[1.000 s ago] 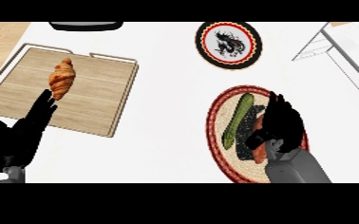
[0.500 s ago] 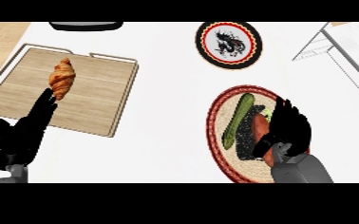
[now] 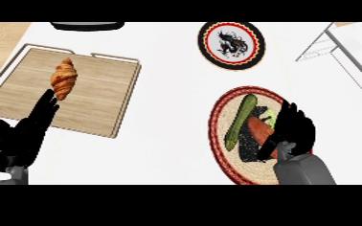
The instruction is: Pick the sweet potato from the placemat and place it in the tiered shelf
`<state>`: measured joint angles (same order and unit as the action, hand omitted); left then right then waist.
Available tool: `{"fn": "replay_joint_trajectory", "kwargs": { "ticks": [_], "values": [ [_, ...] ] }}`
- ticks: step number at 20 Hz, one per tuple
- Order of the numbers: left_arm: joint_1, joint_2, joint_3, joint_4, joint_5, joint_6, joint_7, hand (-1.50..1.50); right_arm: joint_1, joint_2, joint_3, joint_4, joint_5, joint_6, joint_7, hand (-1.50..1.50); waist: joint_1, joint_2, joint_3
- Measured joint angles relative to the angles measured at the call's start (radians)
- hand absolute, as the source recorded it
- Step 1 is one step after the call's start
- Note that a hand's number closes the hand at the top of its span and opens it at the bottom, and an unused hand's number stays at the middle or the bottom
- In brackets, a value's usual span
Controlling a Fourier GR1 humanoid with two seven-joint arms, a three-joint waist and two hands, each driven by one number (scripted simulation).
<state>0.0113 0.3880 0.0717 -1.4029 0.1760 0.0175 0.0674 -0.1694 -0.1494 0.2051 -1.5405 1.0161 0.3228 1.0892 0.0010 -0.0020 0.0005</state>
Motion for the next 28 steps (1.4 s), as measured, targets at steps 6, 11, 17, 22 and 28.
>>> {"fn": "replay_joint_trajectory", "kwargs": {
  "ticks": [6, 11, 17, 22, 28],
  "values": [
    [-0.024, -0.001, 0.024, 0.027, -0.007, -0.023, 0.009, 0.0, 0.012, 0.042, -0.038, 0.014, 0.027, -0.001, -0.029, 1.5, -0.001, -0.004, -0.006],
    [-0.002, -0.022, 0.025, 0.01, -0.028, -0.025, -0.011, 0.0, 0.032, 0.045, -0.035, 0.007, 0.069, 0.0, -0.063, 1.5, 0.002, -0.011, -0.009],
    [0.009, -0.035, 0.031, -0.019, -0.042, -0.025, 0.01, 0.0, 0.017, 0.058, -0.01, -0.001, 0.159, -0.004, -0.073, 1.5, 0.002, -0.006, -0.006],
    [0.013, -0.038, 0.043, -0.014, -0.046, -0.041, -0.002, 0.0, -0.042, 0.042, -0.071, -0.034, 0.202, -0.008, -0.08, 1.5, 0.002, -0.001, 0.0],
    [-0.004, -0.041, 0.043, -0.01, -0.05, -0.046, 0.001, 0.0, -0.268, 0.012, -0.267, 0.087, 0.218, -0.077, -0.064, 1.5, 0.014, 0.004, 0.002]
  ]
}}
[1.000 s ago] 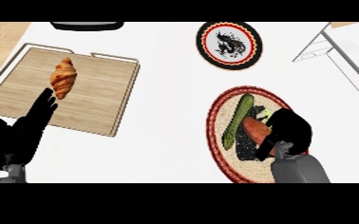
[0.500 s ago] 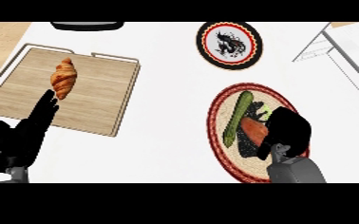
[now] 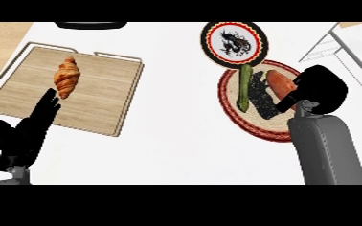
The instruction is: Pick the sweet potato from the placemat and place it in the tiered shelf
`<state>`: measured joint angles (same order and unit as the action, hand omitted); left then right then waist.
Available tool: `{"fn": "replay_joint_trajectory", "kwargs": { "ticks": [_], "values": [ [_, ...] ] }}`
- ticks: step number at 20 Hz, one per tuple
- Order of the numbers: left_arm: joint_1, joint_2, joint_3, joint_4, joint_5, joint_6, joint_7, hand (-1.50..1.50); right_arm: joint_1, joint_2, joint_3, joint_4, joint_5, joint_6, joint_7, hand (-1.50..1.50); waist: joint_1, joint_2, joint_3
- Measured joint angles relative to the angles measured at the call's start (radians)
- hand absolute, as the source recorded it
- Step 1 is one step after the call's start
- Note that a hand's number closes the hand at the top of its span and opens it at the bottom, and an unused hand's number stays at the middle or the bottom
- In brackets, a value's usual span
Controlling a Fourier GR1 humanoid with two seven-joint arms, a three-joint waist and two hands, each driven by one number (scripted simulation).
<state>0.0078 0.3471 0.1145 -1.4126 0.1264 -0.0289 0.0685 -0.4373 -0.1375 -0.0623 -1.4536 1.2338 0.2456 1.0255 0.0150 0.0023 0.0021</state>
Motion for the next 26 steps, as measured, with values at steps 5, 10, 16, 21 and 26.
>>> {"fn": "replay_joint_trajectory", "kwargs": {
  "ticks": [5, 10, 16, 21, 26],
  "values": [
    [-0.007, -0.001, 0.008, 0.013, -0.001, -0.003, 0.007, 0.0, -0.118, -0.005, -0.063, -0.041, 0.035, -0.025, 0.026, 1.5, -0.009, -0.003, -0.001],
    [0.001, 0.005, 0.02, 0.01, -0.001, -0.011, 0.009, 0.0, -0.191, 0.029, -0.115, -0.167, 0.046, -0.032, 0.054, 1.5, -0.014, -0.007, -0.002],
    [-0.005, 0.012, 0.033, 0.011, 0.011, -0.025, 0.033, 0.0, -0.282, 0.079, -0.125, -0.337, 0.128, -0.031, 0.09, 1.5, -0.018, -0.008, -0.003],
    [0.002, 0.0, 0.03, -0.007, 0.004, -0.022, 0.04, 0.0, -0.373, 0.066, -0.151, -0.419, 0.188, 0.029, 0.082, 1.5, -0.017, -0.008, -0.003],
    [0.017, -0.014, 0.027, -0.013, -0.011, -0.015, 0.022, 0.0, -0.498, 0.026, -0.189, -0.409, 0.262, 0.087, 0.062, 1.5, -0.015, -0.008, -0.002]
  ]
}}
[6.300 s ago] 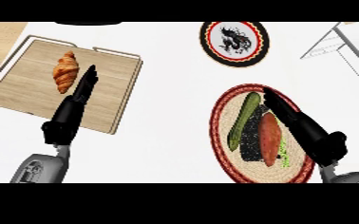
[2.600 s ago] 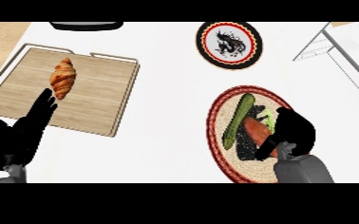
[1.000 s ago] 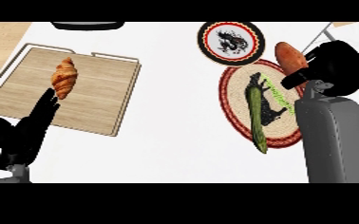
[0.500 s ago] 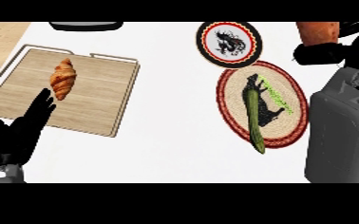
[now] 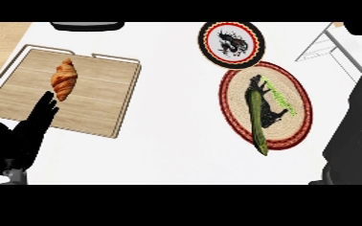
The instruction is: Pick the sweet potato from the placemat and place it in the tiered shelf
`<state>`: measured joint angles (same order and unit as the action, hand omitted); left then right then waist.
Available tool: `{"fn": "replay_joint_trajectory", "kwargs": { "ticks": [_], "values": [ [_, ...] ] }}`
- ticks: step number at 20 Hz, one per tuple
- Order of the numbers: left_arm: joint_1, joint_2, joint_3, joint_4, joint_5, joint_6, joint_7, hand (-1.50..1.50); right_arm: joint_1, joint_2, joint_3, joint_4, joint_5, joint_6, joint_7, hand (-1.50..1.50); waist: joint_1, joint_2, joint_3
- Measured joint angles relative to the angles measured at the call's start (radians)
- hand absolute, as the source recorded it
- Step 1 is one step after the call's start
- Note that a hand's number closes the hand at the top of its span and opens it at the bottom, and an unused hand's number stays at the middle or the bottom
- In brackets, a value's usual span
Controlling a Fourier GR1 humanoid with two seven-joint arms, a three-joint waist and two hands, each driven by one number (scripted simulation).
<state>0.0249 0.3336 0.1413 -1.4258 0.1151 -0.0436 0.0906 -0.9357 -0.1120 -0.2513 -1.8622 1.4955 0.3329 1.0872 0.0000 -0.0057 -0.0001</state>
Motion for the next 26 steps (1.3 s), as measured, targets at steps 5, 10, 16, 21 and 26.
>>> {"fn": "replay_joint_trajectory", "kwargs": {
  "ticks": [5, 10, 16, 21, 26],
  "values": [
    [0.004, 0.005, 0.005, -0.008, -0.001, -0.005, 0.002, 0.0, -0.076, -0.075, -0.052, 0.072, 0.08, 0.082, -0.048, 1.5, -0.001, 0.0, -0.001],
    [0.01, 0.001, 0.008, -0.008, -0.002, -0.011, -0.002, 0.0, -0.145, -0.142, -0.121, 0.121, 0.115, 0.173, -0.104, 1.5, -0.002, 0.0, -0.001],
    [-0.01, 0.003, 0.019, 0.021, -0.005, -0.02, -0.016, 0.0, -0.19, -0.221, -0.199, 0.217, 0.137, 0.223, -0.141, 1.5, 0.001, 0.003, 0.001],
    [-0.002, 0.0, 0.019, -0.015, -0.007, -0.02, 0.008, 0.0, -0.2, -0.299, -0.237, 0.313, 0.157, 0.229, -0.163, 1.5, 0.006, 0.004, 0.0],
    [-0.013, -0.013, 0.018, -0.004, -0.015, -0.018, 0.014, 0.0, -0.153, -0.356, -0.281, 0.388, 0.141, 0.19, -0.179, 1.5, 0.004, 0.006, 0.0]
  ]
}}
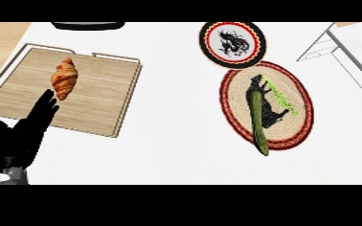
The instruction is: Pick the sweet potato from the placemat and place it in the tiered shelf
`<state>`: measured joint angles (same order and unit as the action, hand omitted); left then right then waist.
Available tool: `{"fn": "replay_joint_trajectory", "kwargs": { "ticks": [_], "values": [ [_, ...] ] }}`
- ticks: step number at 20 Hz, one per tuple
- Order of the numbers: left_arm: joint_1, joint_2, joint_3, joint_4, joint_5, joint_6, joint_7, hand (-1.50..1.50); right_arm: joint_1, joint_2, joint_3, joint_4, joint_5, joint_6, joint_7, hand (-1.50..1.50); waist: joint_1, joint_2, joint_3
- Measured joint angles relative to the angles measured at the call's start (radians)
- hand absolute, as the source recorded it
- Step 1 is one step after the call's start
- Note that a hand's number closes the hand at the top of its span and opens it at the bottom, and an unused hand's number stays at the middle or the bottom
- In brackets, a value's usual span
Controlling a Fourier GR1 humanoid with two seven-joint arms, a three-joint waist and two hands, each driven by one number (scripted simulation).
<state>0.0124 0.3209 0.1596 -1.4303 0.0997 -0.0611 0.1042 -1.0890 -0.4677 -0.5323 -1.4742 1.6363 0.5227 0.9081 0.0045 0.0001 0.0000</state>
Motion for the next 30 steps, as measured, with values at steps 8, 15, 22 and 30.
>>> {"fn": "replay_joint_trajectory", "kwargs": {
  "ticks": [8, 15, 22, 30],
  "values": [
    [-0.009, -0.004, 0.013, 0.013, -0.007, -0.011, -0.006, 0.0, 0.091, -0.061, -0.096, 0.066, -0.095, -0.142, -0.025, 1.5, 0.0, 0.0, 0.001],
    [0.0, -0.012, 0.017, -0.012, -0.008, -0.014, 0.015, 0.0, 0.187, -0.094, -0.165, 0.081, -0.135, -0.236, 0.004, -1.5, -0.001, 0.0, 0.0],
    [-0.005, -0.014, 0.029, 0.003, -0.015, -0.027, 0.007, 0.0, 0.253, -0.164, -0.175, 0.164, -0.213, -0.291, -0.045, -1.5, 0.0, 0.0, 0.001],
    [-0.003, -0.026, 0.032, 0.002, -0.026, -0.027, 0.0, 0.0, 0.255, -0.156, -0.206, 0.128, -0.331, -0.407, -0.031, -1.5, -0.001, -0.002, 0.001]
  ]
}}
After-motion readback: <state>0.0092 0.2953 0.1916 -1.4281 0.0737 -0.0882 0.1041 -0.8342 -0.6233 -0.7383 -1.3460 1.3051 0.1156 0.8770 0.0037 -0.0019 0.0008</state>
